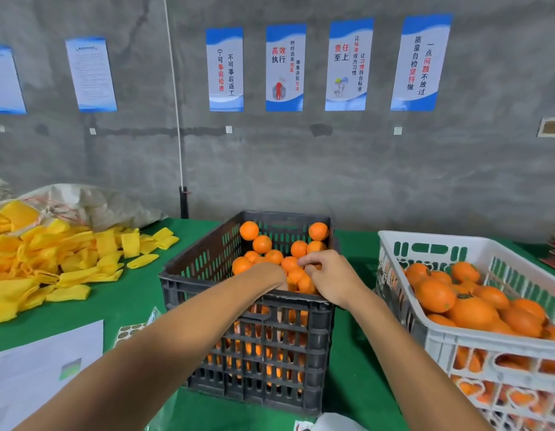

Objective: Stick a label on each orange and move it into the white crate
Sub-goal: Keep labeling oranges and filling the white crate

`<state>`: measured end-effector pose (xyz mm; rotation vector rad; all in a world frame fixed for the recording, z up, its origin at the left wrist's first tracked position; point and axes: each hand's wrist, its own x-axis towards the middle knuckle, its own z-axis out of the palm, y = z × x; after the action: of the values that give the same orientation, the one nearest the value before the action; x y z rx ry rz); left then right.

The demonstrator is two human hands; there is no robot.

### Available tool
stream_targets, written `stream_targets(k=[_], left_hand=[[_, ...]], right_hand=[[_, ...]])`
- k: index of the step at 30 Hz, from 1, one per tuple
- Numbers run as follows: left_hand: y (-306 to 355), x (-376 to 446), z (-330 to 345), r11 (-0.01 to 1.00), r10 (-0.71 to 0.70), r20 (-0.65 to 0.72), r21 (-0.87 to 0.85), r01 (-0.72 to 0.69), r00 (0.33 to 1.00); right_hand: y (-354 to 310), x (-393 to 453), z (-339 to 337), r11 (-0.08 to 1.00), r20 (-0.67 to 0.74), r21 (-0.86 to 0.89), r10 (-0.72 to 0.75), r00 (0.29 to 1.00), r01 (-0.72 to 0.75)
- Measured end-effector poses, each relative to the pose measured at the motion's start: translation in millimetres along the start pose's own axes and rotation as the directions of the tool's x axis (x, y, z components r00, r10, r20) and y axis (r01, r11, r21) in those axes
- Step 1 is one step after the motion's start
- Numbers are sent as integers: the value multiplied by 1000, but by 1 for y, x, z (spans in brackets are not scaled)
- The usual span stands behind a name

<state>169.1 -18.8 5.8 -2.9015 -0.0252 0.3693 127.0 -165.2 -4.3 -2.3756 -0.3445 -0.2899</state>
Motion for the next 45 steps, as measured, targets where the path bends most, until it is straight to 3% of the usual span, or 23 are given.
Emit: stream_targets(k=[3, 15, 26, 30, 32, 34, 35, 37, 39, 41, 45], left_hand=[[0, -5, -4, 999, -20, 45, -34, 22, 999], [-1, 5, 2, 994, -75, -6, -77, 75, 997], [-4, 6, -2, 992, -59, 140, -102, 73, 988], [-13, -1, 2, 962, -26, 56, -270, 40, 998], [-17, -9, 0, 918, 86, -28, -385, -90, 996], [-16, -17, 0, 832, 226, -38, -512, -213, 973], [-14, -19, -1, 746, 245, -131, -607, -273, 961], [-9, -26, -3, 517, 155, -469, -712, -476, 870], [-1, -38, -6, 360, -15, -741, -630, -688, 671], [9, -58, -8, 282, -60, -865, -494, -822, 499], [41, -102, 15, 280, -25, -947, -314, -907, 320]], right_hand=[[-2, -2, 0, 1000, -16, 8, -7, 1000, 7], [-3, -5, 1, 1000, -34, 15, -5, 999, 5], [-2, -4, 4, 999, -63, 38, 6, 998, -3], [-3, -5, 1, 998, -57, 62, 11, 998, -7], [-6, -8, 0, 997, -87, 81, 10, 996, -3], [-8, -14, 0, 994, -184, 111, 10, 983, 11], [-9, -18, 0, 992, -231, 124, 9, 973, 21], [-8, -28, 0, 983, -268, 181, 6, 963, 44], [-6, -42, -2, 957, -279, 273, -24, 960, 103], [-2, -61, -5, 906, -337, 362, -92, 937, 219], [9, -112, -8, 805, -499, 476, -83, 863, 353]])
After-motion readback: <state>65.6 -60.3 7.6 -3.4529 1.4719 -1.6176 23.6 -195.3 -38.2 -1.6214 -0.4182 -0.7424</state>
